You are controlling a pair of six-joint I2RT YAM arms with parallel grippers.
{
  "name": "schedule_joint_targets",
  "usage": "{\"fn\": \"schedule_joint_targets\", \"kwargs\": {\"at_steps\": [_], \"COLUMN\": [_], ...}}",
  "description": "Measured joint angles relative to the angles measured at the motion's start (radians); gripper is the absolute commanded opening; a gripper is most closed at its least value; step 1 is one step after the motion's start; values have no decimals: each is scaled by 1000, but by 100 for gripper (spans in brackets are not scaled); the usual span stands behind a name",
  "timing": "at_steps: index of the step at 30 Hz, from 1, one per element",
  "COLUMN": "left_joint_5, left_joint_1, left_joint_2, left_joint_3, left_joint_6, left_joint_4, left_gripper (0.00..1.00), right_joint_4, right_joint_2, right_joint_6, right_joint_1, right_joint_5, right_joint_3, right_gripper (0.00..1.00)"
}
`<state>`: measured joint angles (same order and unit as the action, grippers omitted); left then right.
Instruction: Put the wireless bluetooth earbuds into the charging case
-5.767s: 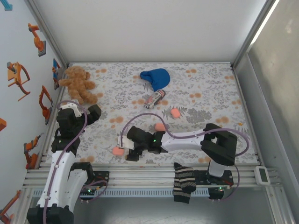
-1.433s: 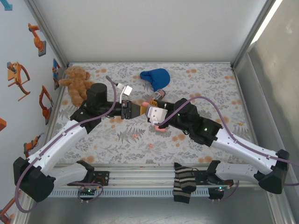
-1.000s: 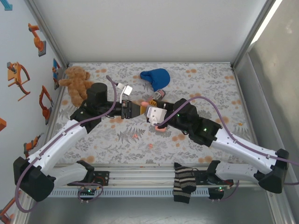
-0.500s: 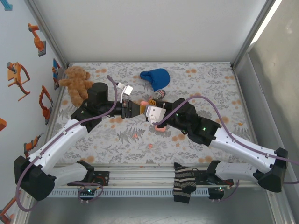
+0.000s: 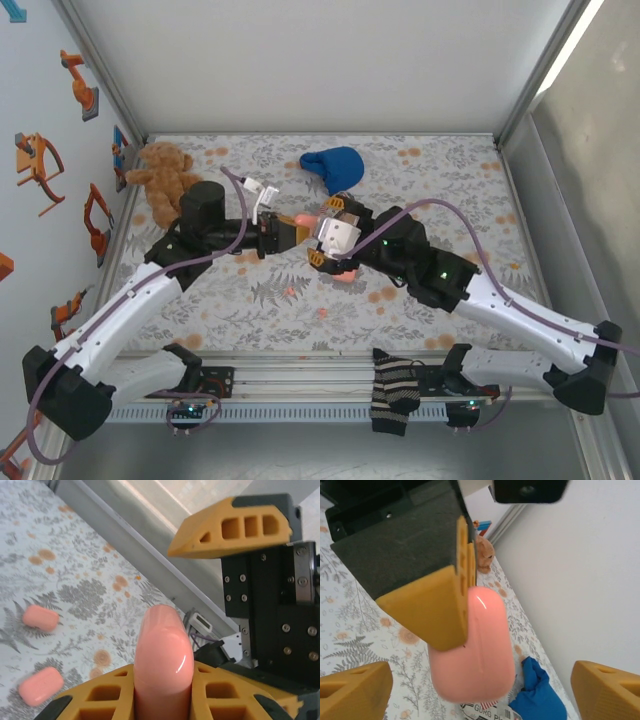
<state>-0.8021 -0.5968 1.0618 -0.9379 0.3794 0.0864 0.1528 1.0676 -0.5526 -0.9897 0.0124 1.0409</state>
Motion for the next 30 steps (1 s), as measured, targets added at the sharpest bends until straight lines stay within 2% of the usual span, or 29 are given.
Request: {"fn": "schedule_joint_targets", "kwargs": {"at_steps": [2,10,17,23,30], "left_joint_5": [18,59,76,78,77], "left_joint_1": [0,0,-5,-11,-12], "left_joint_2": [-40,-147,-218,-253,-268], "left_joint_3": [39,198,310,332,332], "left_joint_6": [-49,-226,-323,-389,-423], "left_joint_4": [-35,-188,-358,-416,-439], "left_gripper": [0,0,0,0,0], "right_joint_4": [-1,-120,-167,-167,-168], "right_joint_2": [-28,-122,-69,-5,34], "right_joint_6": [38,253,327,333,333], "right_joint_1": [31,186,200,200,200], "right_joint_5": [-50,-293,-447,-510,-517], "right_joint_3": [0,-72,-77,-75,-26], "right_gripper": [99,99,95,94,90]}}
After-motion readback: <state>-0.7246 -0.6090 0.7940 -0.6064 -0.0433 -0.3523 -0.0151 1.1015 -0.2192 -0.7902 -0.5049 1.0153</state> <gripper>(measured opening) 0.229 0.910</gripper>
